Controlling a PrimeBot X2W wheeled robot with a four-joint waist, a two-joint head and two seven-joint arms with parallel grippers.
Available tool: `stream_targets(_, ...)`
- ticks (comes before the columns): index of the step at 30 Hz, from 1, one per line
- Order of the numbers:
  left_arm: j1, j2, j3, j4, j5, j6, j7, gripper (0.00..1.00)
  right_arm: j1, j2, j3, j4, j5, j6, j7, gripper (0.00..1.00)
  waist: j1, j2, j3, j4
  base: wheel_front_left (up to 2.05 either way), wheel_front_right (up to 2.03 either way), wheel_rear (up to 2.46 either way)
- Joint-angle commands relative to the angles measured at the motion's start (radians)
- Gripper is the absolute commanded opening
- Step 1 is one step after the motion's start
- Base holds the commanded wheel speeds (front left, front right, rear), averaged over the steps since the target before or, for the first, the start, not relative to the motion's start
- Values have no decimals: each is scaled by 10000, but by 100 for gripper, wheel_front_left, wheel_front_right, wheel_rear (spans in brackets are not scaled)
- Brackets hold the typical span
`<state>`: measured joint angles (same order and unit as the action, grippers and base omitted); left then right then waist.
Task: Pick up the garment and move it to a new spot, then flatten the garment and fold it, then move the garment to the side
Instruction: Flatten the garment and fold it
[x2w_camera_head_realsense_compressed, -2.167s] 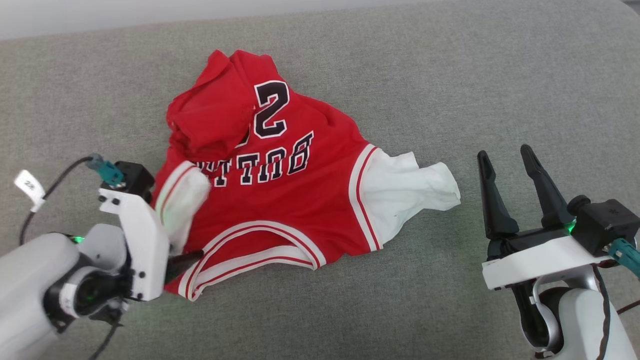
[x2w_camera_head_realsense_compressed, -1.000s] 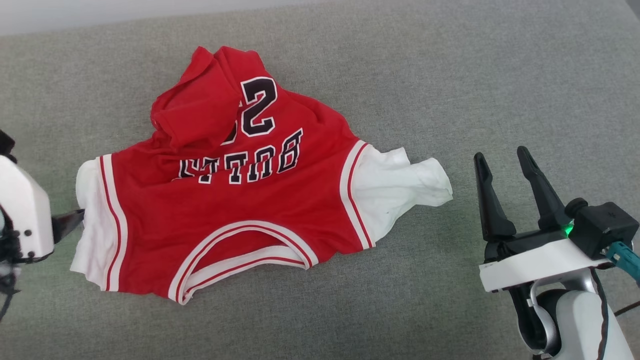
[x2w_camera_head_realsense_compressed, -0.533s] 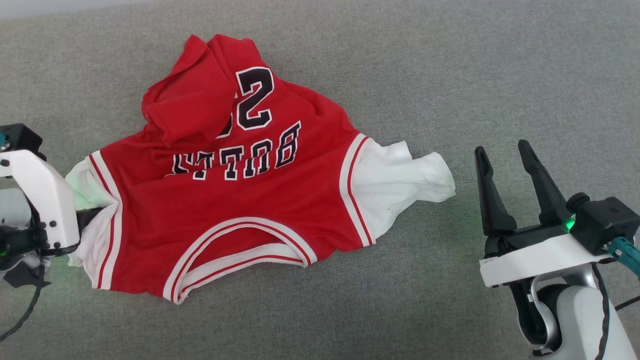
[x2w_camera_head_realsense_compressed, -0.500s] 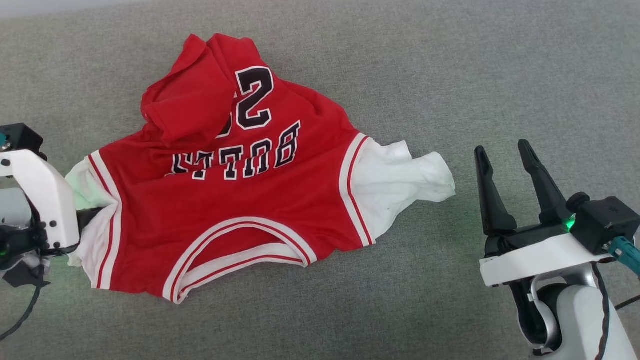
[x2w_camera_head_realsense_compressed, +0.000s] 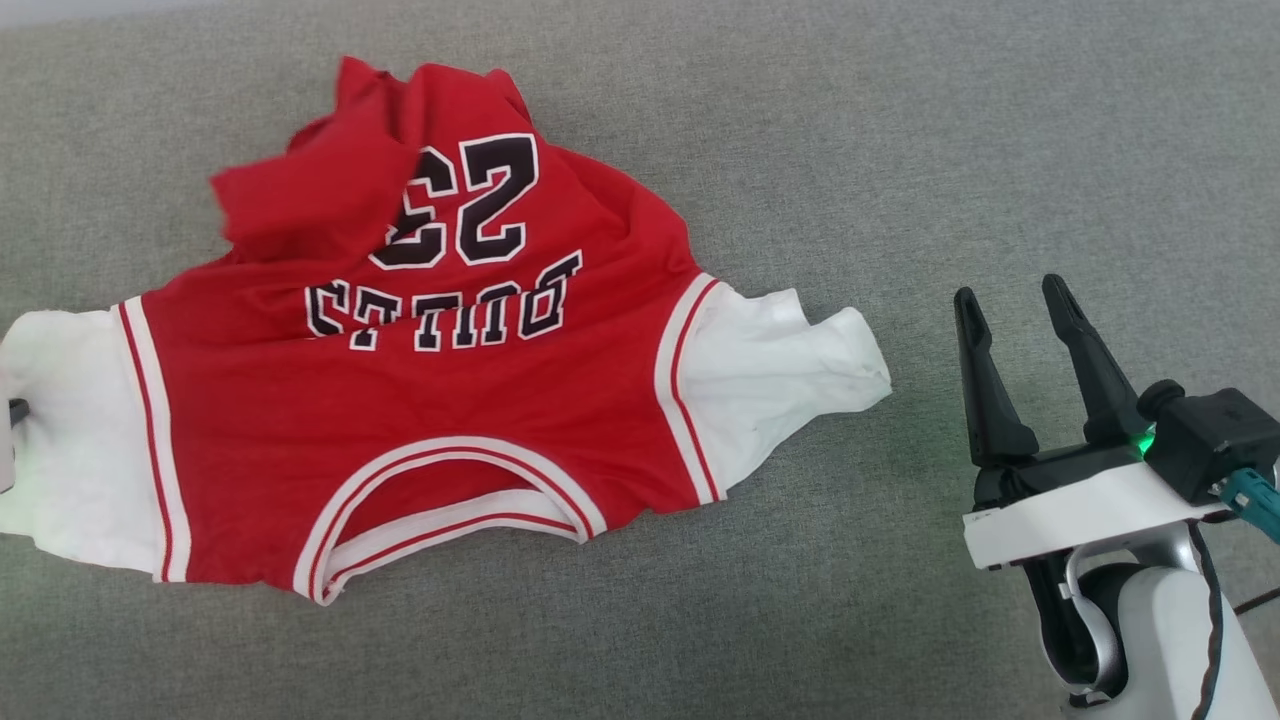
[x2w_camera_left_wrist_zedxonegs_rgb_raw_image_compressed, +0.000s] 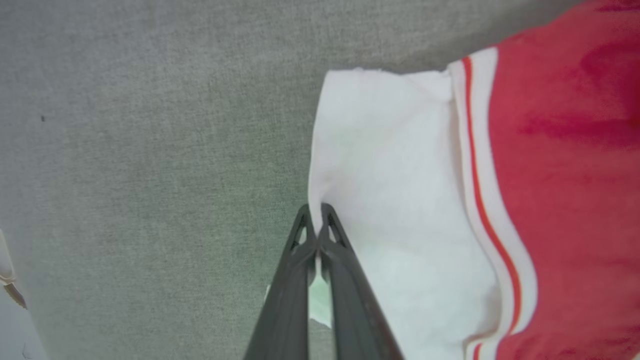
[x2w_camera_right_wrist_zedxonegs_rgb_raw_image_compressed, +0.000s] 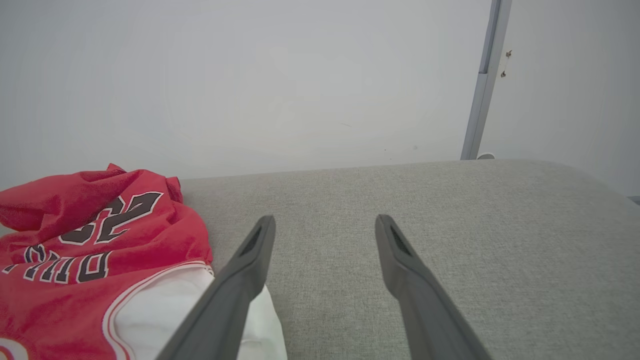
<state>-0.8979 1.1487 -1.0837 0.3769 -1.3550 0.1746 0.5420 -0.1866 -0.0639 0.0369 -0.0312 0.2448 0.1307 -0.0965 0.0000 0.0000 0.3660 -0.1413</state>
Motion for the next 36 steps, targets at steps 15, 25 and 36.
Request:
stream_targets(15, 334, -178, -59, 373, -447, -136, 270, 100, 61, -59, 64, -110, -70, 2, 150, 100, 0, 0, -322, 147, 0, 0, 0)
stream_targets(25, 1175, -394, -197, 813, -867, 212, 130, 100, 318, -196, 364, -257, 208, 2, 609, 100, 0, 0, -478, 118, 0, 0, 0)
stream_targets(36, 1378, -1196, -206, 1826, -1119, -416, -110, 0, 532, -950, 1110, -126, 946, 2, 3354, 100, 0, 0, -486, 412, 0, 0, 0)
